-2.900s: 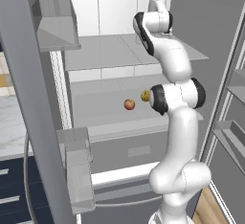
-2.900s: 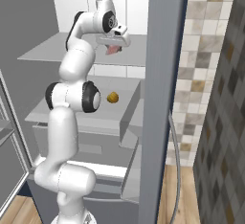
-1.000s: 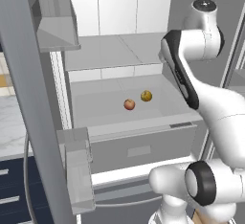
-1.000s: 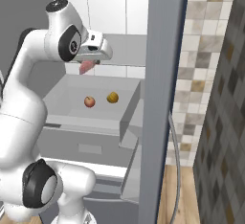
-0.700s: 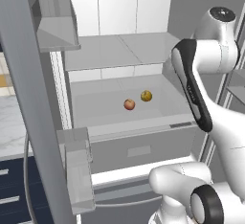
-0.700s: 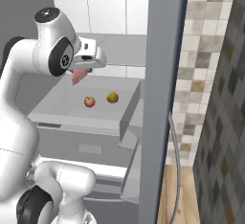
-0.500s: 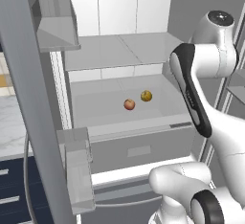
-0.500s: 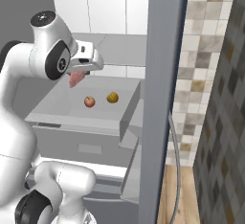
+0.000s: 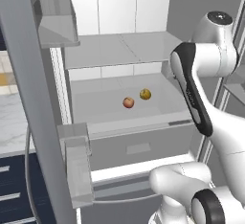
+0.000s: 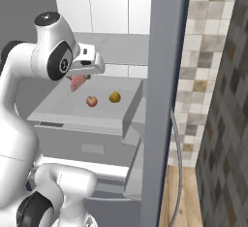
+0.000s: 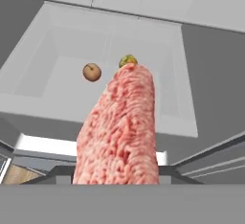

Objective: Open the fridge, remove the peach, squash, and steak, and place them on any counter.

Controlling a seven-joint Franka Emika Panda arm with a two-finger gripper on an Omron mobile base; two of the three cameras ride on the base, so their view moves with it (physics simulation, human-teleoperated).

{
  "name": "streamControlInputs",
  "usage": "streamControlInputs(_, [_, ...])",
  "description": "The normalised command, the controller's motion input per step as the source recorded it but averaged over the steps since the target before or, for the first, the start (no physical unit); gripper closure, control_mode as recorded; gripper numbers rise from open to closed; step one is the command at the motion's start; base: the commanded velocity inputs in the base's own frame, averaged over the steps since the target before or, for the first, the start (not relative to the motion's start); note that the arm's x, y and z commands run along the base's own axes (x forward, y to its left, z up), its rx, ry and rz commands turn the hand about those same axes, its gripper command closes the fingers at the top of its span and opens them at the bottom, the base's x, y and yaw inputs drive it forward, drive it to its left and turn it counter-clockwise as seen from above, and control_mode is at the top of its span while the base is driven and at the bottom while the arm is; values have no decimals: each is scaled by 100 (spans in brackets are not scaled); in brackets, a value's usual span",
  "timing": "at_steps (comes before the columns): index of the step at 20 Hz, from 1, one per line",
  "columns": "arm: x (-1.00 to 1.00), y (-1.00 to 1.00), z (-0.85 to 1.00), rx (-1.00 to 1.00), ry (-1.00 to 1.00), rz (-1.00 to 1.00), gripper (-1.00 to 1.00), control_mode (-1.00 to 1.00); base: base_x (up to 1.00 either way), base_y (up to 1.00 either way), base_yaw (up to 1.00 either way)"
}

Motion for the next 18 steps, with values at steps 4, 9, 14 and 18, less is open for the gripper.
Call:
streamControlInputs(4, [0,0,0,0,0,0,100,100,-100,0,5])
streamControlInputs(9, [0,0,0,0,0,0,100,100,-100,9,14])
streamControlInputs(14, [0,0,0,0,0,0,100,100,-100,62,15])
streamControlInputs(18, [0,0,0,0,0,0,100,100,-100,100,15])
